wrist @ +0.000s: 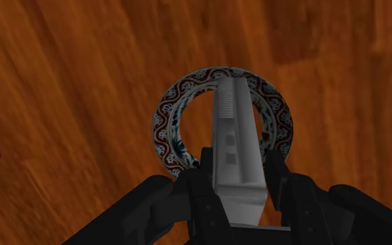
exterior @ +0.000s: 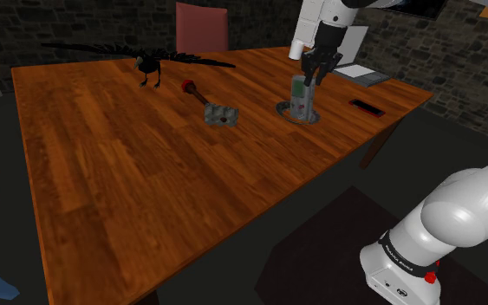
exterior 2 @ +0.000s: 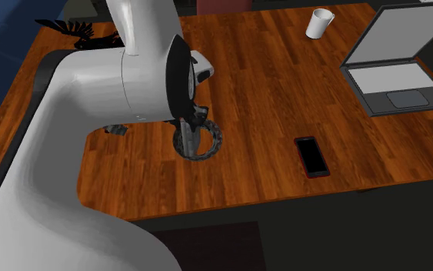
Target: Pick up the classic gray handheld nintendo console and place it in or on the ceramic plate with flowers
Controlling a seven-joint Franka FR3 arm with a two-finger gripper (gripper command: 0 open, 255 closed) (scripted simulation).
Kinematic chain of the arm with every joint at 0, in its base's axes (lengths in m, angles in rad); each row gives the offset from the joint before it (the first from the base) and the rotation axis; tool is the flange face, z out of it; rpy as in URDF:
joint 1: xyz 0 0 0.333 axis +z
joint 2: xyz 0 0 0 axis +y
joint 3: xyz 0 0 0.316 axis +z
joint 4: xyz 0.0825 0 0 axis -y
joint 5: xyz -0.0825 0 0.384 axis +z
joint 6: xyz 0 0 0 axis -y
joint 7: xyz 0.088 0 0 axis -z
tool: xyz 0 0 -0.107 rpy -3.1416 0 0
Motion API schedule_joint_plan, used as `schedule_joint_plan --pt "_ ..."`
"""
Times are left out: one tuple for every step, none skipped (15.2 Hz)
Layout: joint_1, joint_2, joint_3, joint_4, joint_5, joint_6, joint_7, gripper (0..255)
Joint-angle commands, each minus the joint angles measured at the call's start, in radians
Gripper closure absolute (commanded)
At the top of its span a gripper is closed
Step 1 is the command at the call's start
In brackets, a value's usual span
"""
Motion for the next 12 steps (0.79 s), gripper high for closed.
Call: schedule_joint_plan --pt "0.001 0.003 0.001 -0.007 0.001 0.001 0.0 255" --pt "0.001 0.003 0.001 -0.007 0.001 0.001 0.001 255" --pt "0.001 0.003 0.0 -0.007 0.001 0.001 0.001 255" --pt "0.001 0.005 0.001 -0.003 0.001 0.0 0.001 0" --pt "0.001 0.007 0.001 -0.002 0.001 0.0 0.001 0" --pt "0.001 0.007 0.001 -0.002 0.0 -0.001 0.001 0" --pt "0.001 0.007 0.001 -0.002 0.0 0.0 0.001 0" --pt "0.001 0.007 0.001 -0.002 0.001 0.0 0.002 0" --pt "0.001 0.003 0.0 -0.007 0.001 0.001 0.001 0" --pt "0.001 0.005 0.001 0.028 0.001 -0.033 0.0 0" --pt "0.001 0.007 0.002 0.065 0.001 -0.067 0.0 0" --pt "0.001 0.012 0.002 0.103 0.001 -0.1 0.0 0"
